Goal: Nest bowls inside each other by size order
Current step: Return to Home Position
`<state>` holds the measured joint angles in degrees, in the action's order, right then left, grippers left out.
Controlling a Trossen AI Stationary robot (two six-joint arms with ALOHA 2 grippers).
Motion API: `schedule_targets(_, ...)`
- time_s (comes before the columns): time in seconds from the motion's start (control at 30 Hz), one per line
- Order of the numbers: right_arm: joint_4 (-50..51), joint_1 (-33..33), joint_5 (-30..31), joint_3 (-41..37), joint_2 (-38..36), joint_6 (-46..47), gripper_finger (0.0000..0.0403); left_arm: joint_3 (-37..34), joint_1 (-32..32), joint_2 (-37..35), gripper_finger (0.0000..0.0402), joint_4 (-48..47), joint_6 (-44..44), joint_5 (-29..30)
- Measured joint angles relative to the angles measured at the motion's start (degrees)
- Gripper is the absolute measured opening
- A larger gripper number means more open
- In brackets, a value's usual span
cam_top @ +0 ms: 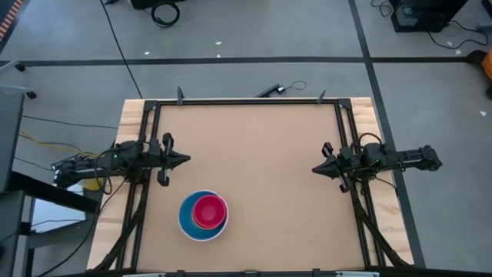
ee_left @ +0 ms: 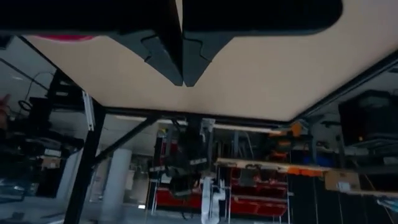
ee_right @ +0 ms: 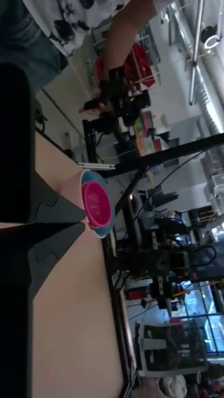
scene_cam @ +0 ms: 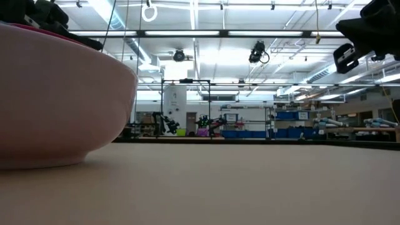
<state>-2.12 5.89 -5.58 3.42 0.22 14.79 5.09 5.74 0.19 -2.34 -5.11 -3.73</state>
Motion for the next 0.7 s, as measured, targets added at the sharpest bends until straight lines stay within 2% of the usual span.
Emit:
schedule_targets(0.2,-4.9,0.0,0.0,-3.0,0.1,0.3,0.0001,-4.6,0.0,0.2,0.0,9.4,-1.6,-0.6)
schedule_targets(0.37,-6.2,0.0,0.0,-3.0,0.0,1.4,0.0004,-4.6,-0.9,0.5,0.0,8.9,-1.8,-1.0)
schedule_targets(0.7,-6.0,0.0,0.0,-3.0,0.0,1.7,0.0036,-4.6,-0.8,0.5,0.0,7.3,-1.6,-0.4)
